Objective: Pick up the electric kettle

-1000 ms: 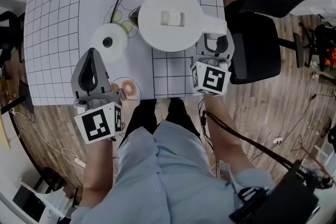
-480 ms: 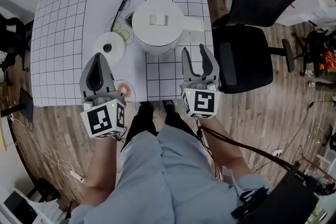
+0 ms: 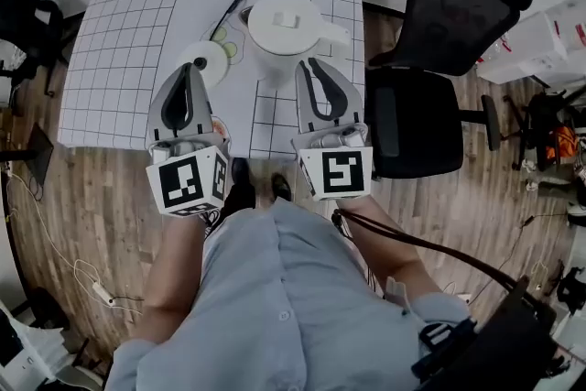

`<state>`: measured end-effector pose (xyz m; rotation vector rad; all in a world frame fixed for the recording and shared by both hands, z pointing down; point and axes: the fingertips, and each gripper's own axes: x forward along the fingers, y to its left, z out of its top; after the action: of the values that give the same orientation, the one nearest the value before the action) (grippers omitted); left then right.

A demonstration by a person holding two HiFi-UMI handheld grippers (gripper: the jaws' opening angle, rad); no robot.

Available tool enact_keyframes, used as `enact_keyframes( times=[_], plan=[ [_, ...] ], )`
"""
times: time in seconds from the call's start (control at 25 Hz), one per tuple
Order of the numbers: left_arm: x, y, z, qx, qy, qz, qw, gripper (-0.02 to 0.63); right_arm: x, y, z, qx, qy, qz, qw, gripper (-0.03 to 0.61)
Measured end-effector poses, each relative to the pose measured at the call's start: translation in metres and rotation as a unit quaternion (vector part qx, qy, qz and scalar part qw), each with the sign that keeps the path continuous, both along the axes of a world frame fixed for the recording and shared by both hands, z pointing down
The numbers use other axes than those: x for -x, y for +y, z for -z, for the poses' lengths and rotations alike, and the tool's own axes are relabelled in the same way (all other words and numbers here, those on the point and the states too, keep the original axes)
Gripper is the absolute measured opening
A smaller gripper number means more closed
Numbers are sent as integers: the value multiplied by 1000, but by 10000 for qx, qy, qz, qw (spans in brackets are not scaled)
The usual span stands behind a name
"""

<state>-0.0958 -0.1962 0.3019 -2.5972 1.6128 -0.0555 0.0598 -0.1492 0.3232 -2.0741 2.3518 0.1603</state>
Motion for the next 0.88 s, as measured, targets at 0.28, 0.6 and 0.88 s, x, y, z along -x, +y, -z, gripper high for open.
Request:
enact_keyframes(
  times=[0.28,0.6,0.88],
  plan=[
    [6,5,21,-289,34,111,9995,-2,32,-8,40,-604,-238,440,9969,11],
    [10,7,25,-393,-9,145,9991,-2,47,-18,46,-648,-187,685,9954,2],
    [5,10,27,-466,-95,58,9989,-2,53,-21,47,-620,-220,774,9948,0]
  ],
)
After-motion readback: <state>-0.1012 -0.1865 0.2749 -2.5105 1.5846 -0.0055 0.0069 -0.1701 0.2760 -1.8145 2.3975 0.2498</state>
